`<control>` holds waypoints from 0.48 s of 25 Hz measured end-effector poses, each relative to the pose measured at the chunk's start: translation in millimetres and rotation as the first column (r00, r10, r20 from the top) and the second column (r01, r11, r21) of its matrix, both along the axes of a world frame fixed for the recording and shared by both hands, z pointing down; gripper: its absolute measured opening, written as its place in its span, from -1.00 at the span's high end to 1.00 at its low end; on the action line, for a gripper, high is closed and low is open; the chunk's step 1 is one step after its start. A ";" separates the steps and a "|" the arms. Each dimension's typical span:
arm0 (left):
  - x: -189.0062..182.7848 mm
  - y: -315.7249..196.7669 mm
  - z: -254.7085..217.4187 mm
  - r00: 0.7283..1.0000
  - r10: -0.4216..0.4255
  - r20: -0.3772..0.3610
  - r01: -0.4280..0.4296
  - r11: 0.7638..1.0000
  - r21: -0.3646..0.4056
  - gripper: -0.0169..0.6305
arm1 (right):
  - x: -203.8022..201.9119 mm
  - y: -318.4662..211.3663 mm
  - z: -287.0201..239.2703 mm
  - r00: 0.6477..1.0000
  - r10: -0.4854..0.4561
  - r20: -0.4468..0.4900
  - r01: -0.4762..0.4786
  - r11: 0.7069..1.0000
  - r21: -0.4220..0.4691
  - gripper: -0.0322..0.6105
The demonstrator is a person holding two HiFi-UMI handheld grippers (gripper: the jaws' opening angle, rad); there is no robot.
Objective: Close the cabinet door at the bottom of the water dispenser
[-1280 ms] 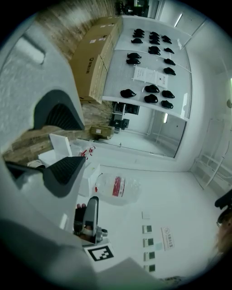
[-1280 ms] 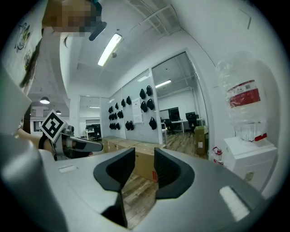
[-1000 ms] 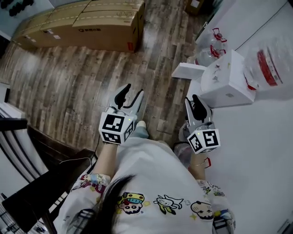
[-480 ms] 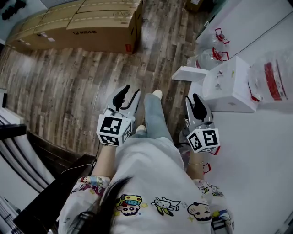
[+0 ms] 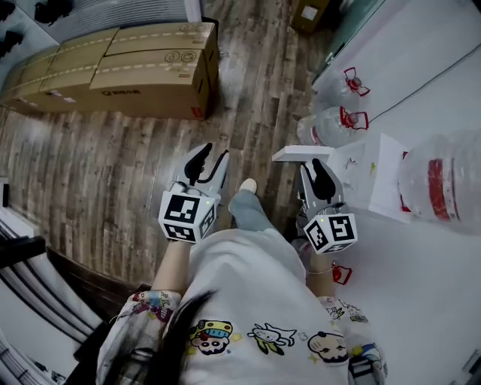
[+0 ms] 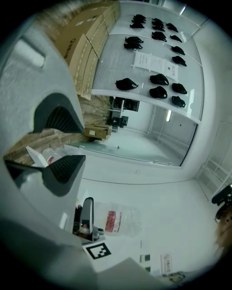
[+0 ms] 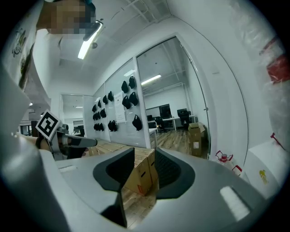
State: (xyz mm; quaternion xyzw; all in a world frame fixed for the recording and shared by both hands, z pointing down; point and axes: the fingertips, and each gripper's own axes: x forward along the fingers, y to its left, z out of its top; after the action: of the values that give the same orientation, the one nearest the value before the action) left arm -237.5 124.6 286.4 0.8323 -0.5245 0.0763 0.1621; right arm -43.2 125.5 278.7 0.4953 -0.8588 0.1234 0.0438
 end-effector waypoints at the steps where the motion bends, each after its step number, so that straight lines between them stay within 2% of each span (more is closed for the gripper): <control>1: 5.9 -18.0 -2.8 1.000 0.010 -0.001 -0.010 1.000 0.004 0.47 | 4.2 -14.9 -1.1 1.000 0.002 0.001 -0.002 1.000 -0.004 0.49; 6: 38.1 -96.1 -18.7 0.998 0.065 0.004 -0.066 0.997 0.038 0.47 | 31.1 -81.1 -8.6 0.999 0.040 0.008 -0.040 0.999 0.010 0.49; 12: 81.2 -152.5 -24.0 0.989 0.149 0.008 -0.149 0.988 0.045 0.47 | 72.8 -123.7 -12.4 0.992 0.123 0.028 -0.123 0.992 0.020 0.49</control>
State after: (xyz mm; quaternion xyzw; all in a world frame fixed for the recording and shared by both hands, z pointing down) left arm -156.3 -27.8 262.4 0.8726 -0.4627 0.0781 0.1356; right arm 29.6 1.8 266.2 0.5461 -0.8284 0.1233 0.0194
